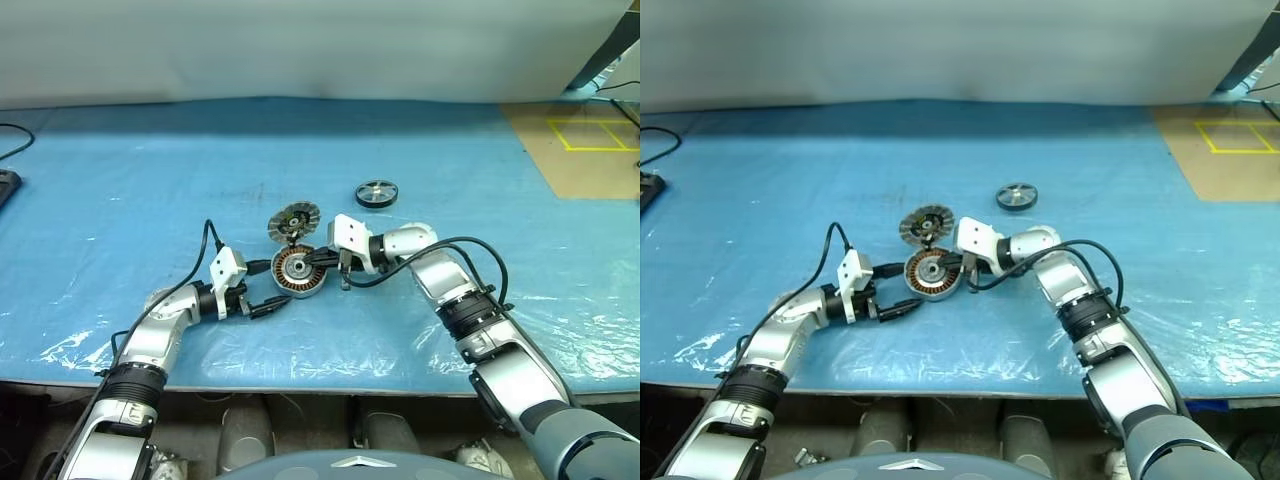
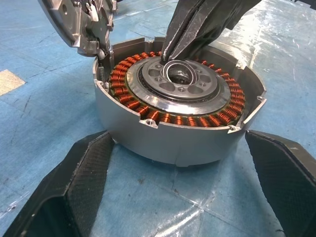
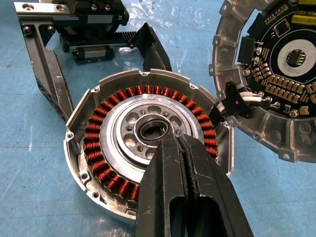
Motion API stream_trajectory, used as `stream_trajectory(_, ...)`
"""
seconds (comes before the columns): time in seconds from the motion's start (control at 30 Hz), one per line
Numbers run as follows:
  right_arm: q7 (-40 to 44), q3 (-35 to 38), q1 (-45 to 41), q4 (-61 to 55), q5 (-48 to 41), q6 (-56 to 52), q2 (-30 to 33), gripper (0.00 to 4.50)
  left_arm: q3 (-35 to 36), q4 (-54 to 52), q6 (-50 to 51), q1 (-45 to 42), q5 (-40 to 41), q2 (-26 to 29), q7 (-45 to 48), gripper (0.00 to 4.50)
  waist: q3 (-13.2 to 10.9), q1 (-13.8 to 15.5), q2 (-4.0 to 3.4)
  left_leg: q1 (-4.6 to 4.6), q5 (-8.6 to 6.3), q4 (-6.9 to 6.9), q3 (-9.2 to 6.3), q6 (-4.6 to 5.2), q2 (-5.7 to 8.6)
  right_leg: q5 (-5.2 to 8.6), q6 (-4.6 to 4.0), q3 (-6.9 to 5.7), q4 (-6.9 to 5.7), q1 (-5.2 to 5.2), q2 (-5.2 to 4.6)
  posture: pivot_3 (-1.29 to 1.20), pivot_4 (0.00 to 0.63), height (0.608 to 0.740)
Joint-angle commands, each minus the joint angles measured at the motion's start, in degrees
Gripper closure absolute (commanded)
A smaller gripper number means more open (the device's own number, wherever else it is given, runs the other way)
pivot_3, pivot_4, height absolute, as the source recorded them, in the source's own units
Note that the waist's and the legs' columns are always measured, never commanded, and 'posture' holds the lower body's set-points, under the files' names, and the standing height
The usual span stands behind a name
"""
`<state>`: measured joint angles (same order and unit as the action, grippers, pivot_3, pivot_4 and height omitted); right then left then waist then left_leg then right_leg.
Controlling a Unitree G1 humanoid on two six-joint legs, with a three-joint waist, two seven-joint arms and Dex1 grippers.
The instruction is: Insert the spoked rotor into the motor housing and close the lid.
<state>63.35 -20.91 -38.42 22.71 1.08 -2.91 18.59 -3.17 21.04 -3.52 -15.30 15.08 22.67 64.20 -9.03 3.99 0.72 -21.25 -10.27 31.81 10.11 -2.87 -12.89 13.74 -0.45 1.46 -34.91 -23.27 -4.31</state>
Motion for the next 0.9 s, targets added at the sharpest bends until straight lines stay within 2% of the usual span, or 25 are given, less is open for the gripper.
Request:
stream_trajectory(0.03,0.7,-0.1,-0.8,-0.8,-0.7,0.3,-0.9,4.48,-0.6,-0.4,0.3,0.4,-0.2,0.1,-0.1,0.00,0.0,0.0,0.00,0.00,0.00,0.00,0.00,0.00,0.00,0.00,0.00,0.00,0.00,0.00,0.00,0.00,0.150,0.740)
stream_trajectory(0.6,1.3,-1.3,1.3,-5.2,-1.1,-1.3,-2.3,4.48,-0.1,1.1,-0.4,0.3,-0.3,0.3,-0.3,0.00,0.0,0.0,-0.01,-0.02,0.00,-0.01,0.00,0.00,-0.01,0.00,0.00,-0.01,0.00,-0.01,0.00,0.00,0.150,0.740)
stream_trajectory(0.9,2.5,1.6,0.8,-8.8,-6.1,-4.9,-2.5,4.48,1.2,0.3,0.1,1.8,1.0,1.7,0.7,0.00,0.0,-0.1,-0.01,-0.01,0.00,-0.03,0.00,0.00,-0.02,0.00,0.00,0.00,0.01,-0.02,0.01,0.00,0.150,0.740)
